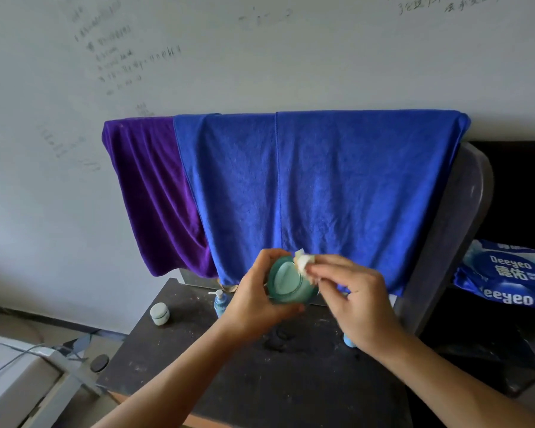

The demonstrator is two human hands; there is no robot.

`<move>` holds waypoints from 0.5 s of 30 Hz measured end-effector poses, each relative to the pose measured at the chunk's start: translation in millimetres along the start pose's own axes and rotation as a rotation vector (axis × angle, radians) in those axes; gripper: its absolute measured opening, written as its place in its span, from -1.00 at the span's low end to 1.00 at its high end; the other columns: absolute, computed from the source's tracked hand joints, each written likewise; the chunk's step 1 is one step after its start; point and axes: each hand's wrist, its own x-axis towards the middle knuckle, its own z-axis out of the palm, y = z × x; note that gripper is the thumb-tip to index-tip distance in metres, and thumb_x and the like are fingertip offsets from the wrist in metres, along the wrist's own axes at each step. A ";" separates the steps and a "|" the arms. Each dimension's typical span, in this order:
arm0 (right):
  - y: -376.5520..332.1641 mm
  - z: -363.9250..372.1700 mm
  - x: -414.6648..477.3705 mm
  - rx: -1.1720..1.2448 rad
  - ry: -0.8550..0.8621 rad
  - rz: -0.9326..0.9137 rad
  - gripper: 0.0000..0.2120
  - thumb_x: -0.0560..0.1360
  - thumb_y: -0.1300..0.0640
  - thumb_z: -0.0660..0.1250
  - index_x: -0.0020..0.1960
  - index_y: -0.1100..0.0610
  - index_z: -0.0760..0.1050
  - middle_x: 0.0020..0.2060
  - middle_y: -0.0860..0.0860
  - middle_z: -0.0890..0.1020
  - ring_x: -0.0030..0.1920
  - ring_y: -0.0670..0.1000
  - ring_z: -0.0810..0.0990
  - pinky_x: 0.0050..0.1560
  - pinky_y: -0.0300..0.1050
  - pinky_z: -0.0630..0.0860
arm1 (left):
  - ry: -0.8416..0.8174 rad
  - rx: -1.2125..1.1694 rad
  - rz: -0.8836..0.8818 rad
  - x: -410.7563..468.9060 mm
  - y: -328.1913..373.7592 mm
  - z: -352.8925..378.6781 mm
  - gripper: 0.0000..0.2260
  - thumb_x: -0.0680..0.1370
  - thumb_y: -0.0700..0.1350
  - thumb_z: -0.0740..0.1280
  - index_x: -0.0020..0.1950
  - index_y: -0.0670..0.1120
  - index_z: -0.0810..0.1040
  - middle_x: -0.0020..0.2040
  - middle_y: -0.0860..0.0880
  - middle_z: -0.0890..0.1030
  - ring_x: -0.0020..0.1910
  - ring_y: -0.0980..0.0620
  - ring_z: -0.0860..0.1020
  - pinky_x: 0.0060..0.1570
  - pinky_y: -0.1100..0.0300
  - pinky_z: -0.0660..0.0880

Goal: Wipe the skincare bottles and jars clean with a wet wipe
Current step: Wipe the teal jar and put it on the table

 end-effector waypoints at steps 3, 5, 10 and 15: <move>14.3 1.8 -1.0 -0.001 -0.067 0.171 -0.70 0.44 0.41 0.34 -0.03 0.07 0.66 -0.07 -0.23 0.65 -0.03 -0.30 0.61 0.01 -0.35 0.51 | 0.108 0.165 0.126 -6.8 0.0 2.2 -0.44 0.31 -0.26 0.53 0.23 -0.03 0.42 0.00 0.07 0.61 -0.06 0.09 0.61 -0.05 0.14 0.56; 23.8 -6.9 2.6 0.102 -0.120 0.372 -0.59 0.45 0.41 0.35 -0.14 -0.13 0.63 -0.25 -0.27 0.68 -0.15 -0.32 0.62 -0.09 -0.39 0.51 | 0.152 0.266 0.209 -11.7 -3.3 2.6 -0.43 0.34 -0.23 0.52 0.28 -0.02 0.39 0.09 0.11 0.58 0.00 0.18 0.58 -0.03 0.27 0.52; 2.5 -8.5 24.3 0.218 -0.133 0.317 -0.70 0.48 0.42 0.29 -0.01 0.07 0.63 -0.24 -0.26 0.69 -0.17 -0.26 0.65 -0.10 -0.47 0.49 | 0.176 0.373 0.309 -12.7 -7.3 5.0 -0.35 0.38 -0.20 0.51 0.37 0.02 0.28 0.22 -0.02 0.54 0.08 0.24 0.51 0.09 0.45 0.39; -23.7 -9.6 8.5 0.079 -0.227 0.022 -0.73 0.41 0.40 0.31 -0.08 0.11 0.68 -0.08 -0.21 0.67 -0.04 -0.17 0.63 -0.02 -0.35 0.51 | 0.155 0.427 0.347 -12.3 -12.5 -3.7 -0.36 0.37 -0.13 0.53 0.36 -0.06 0.29 0.22 -0.01 0.52 0.11 0.09 0.53 0.12 0.33 0.42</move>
